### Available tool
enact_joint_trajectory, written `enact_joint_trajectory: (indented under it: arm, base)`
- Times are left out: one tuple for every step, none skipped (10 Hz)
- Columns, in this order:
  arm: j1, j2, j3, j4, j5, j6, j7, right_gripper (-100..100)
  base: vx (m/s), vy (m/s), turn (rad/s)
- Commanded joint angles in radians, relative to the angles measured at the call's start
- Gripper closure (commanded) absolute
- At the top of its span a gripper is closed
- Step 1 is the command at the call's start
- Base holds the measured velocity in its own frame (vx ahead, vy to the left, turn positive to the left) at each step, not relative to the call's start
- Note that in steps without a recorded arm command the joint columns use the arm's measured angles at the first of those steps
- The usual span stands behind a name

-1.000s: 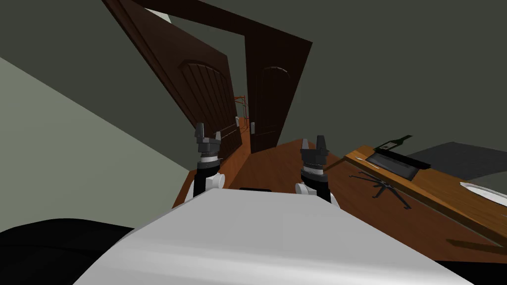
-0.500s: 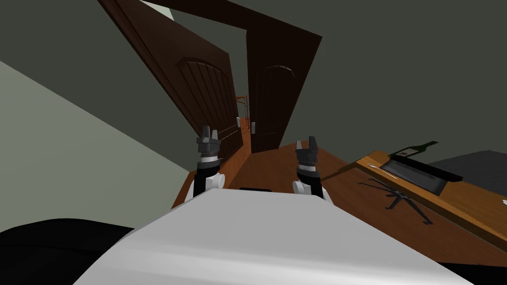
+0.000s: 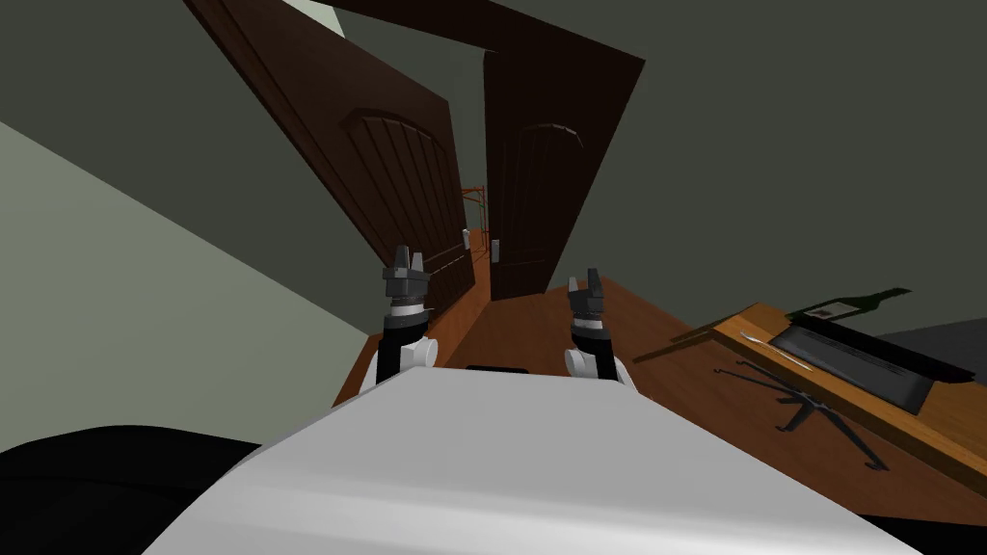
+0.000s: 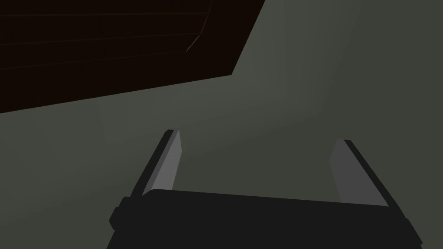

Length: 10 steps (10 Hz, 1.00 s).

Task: Push the door open

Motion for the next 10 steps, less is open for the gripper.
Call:
enact_joint_trajectory:
  arm:
    - [-0.027,0.000,0.003,0.039,0.001,0.014,0.002,-100]
    - [-0.041,-0.002,0.004,0.062,0.000,0.020,0.003,-100]
    - [-0.056,-0.003,0.006,0.086,0.000,0.026,0.003,-100]
    - [-0.070,-0.004,0.007,0.111,-0.001,0.033,0.003,-100]
    - [-0.085,-0.005,0.008,0.136,-0.001,0.040,0.003,-100]
    - [-0.100,-0.006,0.010,0.161,-0.002,0.047,0.003,-100]
    - [-0.116,-0.006,0.011,0.188,-0.002,0.054,0.003,-100]
    - [-0.132,-0.007,0.013,0.214,-0.003,0.061,0.003,-100]
    - [-0.148,-0.007,0.014,0.241,-0.003,0.068,0.003,-100]
    - [-0.164,-0.008,0.015,0.267,-0.004,0.076,0.003,-100]
  base:
    - [0.083,-0.003,0.066]
    - [0.084,0.001,0.067]
    - [0.090,-0.008,0.060]
    - [0.088,-0.010,0.058]
    - [0.098,-0.005,0.071]
    - [0.117,-0.001,0.071]
    - [0.110,-0.005,0.060]
    - [0.093,-0.007,0.065]
    - [0.088,-0.002,0.068]
    - [0.100,0.002,0.083]
